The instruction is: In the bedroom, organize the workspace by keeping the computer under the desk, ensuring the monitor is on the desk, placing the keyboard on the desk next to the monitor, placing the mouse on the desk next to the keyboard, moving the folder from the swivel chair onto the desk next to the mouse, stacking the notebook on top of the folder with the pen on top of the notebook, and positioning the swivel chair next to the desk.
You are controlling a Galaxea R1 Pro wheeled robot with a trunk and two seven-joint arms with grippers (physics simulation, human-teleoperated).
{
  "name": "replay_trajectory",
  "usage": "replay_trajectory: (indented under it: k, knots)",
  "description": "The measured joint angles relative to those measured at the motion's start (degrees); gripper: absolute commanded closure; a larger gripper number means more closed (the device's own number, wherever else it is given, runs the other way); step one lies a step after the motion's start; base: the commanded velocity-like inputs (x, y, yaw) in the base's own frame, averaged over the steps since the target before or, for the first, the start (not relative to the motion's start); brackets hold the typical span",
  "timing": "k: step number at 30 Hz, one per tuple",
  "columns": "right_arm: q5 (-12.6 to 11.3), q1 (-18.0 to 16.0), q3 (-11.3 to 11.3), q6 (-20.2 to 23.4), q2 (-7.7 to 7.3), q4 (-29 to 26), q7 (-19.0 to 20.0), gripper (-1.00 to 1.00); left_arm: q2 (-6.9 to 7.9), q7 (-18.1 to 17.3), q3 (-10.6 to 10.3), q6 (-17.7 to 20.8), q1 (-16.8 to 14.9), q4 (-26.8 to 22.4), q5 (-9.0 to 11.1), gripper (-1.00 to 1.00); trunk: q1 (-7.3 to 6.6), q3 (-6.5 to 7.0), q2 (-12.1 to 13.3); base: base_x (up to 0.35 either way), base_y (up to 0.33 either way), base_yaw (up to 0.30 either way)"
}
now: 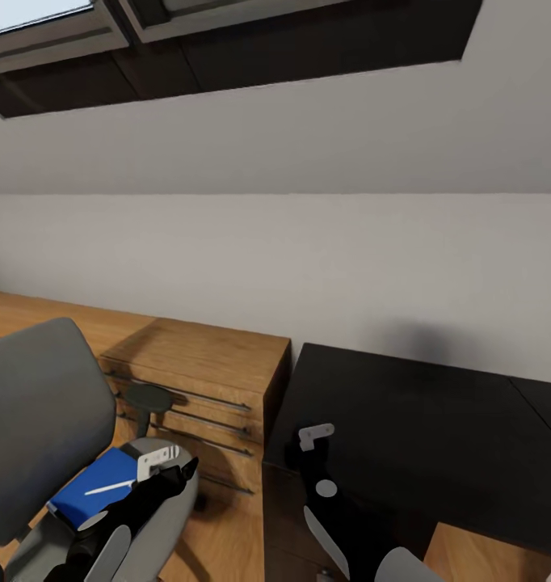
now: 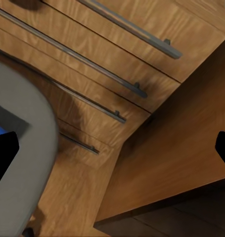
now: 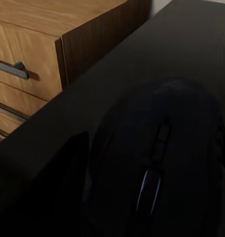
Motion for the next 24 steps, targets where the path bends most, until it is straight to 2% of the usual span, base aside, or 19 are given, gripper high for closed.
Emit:
replay_trajectory:
  k: [10, 13, 24]
  knots:
    - [0.1, 0.0, 0.0, 0.0, -0.02, 0.0, 0.0, 1.0, 0.0, 0.0, 0.0, 0.0, 0.0, 0.0, 0.0, -1.0, 2.2, -1.8, -4.0, 0.0, 0.0, 0.0]
    - [0.9, 0.0, 0.0, 0.0, -0.03, -0.3, -0.2, 1.0, 0.0, 0.0, 0.0, 0.0, 0.0, 0.0, 0.0, -1.0, 2.85, -2.32, -5.2, 0.0, 0.0, 0.0]
    - [0.9, 0.0, 0.0, 0.0, -0.07, -0.3, -0.1, 1.0, 0.17, 0.0, 0.0, 0.0, 0.0, 0.0, 0.0, -1.0, 2.85, -2.33, -5.2, 0.016, 0.0, 0.0]
